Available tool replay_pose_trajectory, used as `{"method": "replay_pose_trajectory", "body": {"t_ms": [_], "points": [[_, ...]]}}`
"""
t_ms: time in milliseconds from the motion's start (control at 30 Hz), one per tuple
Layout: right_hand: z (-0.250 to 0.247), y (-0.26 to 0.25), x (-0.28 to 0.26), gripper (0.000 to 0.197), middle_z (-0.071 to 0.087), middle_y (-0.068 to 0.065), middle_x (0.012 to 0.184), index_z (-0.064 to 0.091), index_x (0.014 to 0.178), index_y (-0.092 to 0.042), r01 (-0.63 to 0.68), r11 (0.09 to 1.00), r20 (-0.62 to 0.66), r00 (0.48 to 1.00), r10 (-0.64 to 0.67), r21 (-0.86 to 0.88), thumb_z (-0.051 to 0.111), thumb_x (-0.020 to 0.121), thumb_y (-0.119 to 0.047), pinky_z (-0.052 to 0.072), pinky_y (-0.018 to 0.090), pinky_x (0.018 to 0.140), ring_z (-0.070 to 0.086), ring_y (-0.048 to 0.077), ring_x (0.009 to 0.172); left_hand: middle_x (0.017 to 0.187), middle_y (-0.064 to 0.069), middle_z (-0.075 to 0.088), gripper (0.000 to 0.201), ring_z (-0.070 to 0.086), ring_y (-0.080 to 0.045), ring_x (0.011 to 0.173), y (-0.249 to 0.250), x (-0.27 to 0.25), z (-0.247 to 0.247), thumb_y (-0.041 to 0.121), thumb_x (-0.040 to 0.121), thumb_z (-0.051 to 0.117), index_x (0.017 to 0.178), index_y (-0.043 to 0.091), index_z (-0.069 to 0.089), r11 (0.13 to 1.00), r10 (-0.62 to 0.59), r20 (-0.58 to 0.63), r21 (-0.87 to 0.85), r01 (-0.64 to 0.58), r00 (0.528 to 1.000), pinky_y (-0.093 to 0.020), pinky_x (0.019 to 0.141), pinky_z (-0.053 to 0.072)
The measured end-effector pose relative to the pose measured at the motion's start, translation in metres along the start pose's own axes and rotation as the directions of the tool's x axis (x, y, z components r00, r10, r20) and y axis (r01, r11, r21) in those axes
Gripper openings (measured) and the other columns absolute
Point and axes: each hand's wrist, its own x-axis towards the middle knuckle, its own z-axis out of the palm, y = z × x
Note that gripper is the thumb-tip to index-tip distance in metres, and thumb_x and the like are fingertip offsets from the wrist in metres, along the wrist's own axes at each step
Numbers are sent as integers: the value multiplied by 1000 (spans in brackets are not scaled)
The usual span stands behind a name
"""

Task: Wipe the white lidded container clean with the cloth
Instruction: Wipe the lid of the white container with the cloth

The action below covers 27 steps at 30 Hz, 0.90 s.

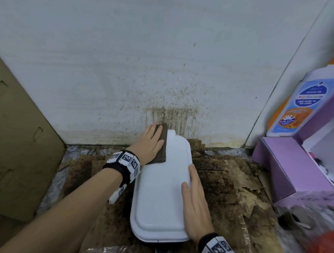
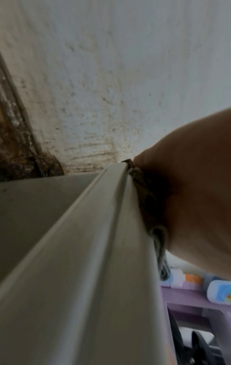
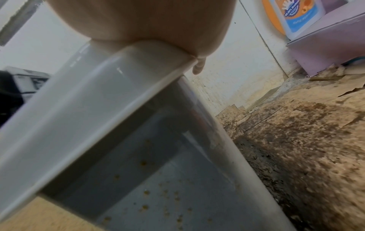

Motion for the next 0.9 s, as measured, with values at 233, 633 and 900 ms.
{"method": "replay_pose_trajectory", "body": {"t_ms": [233, 633, 900], "points": [[1, -1, -1, 67, 3, -36, 161, 4, 157, -46, -1, 1000, -17, 1000, 1, 8, 21, 95, -67, 11, 28, 126, 3, -15, 147, 162, -10, -23, 73, -30, -25, 148, 26, -79, 29, 52, 99, -3, 158, 9, -7, 998, 33, -49, 49, -31, 998, -45, 124, -8], [0, 0, 0, 68, 3, -36, 161, 4, 157, -46, -1, 999, -10, 1000, 2, 33, 20, 95, -67, 9, 22, 122, 2, -17, 147, 165, -14, -16, 87, -18, -27, 152, 26, -59, 25, 63, 89, -17, 158, 10, -8, 981, 60, 20, 185, -63, 998, -44, 125, -3], [0, 0, 1, 70, 2, -38, 161, 5, 157, -48, -9, 999, -13, 1000, 10, 44, 17, 92, -73, 8, 21, 121, 1, -17, 146, 167, -12, -3, 63, -5, -26, 154, 23, 31, -2, 42, 107, 23, 159, 13, 0, 995, 5, 38, 100, -8, 999, -42, 124, 1]]}}
